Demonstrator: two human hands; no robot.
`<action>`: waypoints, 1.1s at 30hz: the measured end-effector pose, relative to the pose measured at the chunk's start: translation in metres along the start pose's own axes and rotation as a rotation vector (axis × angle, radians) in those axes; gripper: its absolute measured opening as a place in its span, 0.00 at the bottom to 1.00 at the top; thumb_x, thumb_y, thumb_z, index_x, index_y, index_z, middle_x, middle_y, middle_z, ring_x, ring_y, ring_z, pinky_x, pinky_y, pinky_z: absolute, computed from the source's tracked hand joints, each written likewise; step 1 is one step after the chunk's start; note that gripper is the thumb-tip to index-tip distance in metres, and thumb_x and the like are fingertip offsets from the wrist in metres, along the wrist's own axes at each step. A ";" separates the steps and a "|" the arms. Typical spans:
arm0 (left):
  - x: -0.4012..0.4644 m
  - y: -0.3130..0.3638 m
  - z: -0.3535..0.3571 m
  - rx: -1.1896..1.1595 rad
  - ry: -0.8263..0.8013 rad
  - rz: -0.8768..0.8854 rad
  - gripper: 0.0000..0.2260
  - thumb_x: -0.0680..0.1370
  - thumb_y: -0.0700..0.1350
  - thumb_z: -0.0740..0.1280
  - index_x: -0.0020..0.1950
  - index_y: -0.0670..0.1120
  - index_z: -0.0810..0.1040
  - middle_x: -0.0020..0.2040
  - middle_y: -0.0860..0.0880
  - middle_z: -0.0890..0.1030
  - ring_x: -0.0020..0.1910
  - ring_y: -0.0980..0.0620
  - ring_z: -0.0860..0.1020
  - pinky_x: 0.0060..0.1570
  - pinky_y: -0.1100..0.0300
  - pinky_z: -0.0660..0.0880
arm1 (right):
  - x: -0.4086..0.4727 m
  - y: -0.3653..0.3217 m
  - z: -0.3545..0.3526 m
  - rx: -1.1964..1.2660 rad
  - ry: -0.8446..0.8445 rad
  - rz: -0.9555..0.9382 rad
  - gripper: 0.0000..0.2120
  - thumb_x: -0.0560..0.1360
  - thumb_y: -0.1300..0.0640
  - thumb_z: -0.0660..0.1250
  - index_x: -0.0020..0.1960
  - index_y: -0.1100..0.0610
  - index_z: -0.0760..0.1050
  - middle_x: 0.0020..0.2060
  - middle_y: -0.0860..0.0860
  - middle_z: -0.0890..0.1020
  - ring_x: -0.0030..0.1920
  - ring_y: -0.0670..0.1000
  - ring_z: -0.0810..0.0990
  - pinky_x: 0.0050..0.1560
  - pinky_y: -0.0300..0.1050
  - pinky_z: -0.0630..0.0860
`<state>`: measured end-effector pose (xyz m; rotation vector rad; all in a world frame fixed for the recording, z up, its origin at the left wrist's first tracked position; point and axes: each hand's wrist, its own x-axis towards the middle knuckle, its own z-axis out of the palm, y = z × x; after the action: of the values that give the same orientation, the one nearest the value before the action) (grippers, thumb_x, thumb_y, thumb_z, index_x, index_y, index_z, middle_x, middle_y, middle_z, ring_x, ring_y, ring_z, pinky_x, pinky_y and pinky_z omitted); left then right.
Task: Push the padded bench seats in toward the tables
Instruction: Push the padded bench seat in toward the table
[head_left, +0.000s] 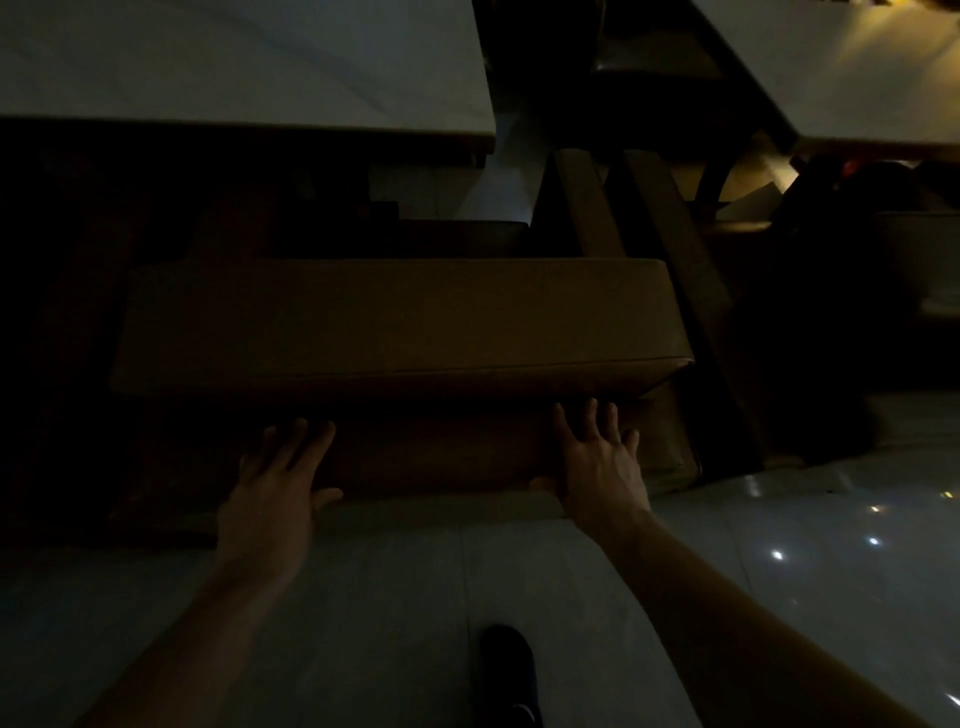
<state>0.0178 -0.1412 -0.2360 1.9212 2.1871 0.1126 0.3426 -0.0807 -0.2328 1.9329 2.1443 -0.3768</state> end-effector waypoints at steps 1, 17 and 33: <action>0.003 0.000 0.000 -0.004 -0.009 -0.016 0.31 0.76 0.50 0.71 0.77 0.52 0.65 0.77 0.45 0.65 0.76 0.38 0.60 0.68 0.39 0.64 | 0.002 -0.001 -0.002 -0.001 -0.001 0.002 0.46 0.76 0.33 0.63 0.82 0.50 0.41 0.80 0.63 0.46 0.79 0.68 0.43 0.76 0.71 0.51; 0.005 -0.006 0.002 -0.028 -0.041 -0.016 0.31 0.76 0.50 0.70 0.77 0.51 0.64 0.77 0.45 0.63 0.77 0.38 0.57 0.71 0.37 0.60 | 0.000 -0.004 0.001 -0.019 -0.015 0.016 0.47 0.77 0.34 0.62 0.81 0.50 0.36 0.80 0.63 0.42 0.79 0.67 0.39 0.76 0.71 0.48; 0.000 0.003 -0.029 0.005 -0.179 -0.042 0.35 0.77 0.67 0.58 0.79 0.57 0.51 0.80 0.48 0.55 0.77 0.43 0.55 0.72 0.45 0.60 | -0.018 -0.015 -0.039 0.090 -0.190 0.001 0.45 0.77 0.39 0.66 0.82 0.50 0.42 0.81 0.61 0.46 0.80 0.64 0.45 0.77 0.65 0.55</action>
<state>0.0147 -0.1385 -0.2068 1.8100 2.1102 -0.0688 0.3295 -0.0855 -0.1900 1.8610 2.0363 -0.6396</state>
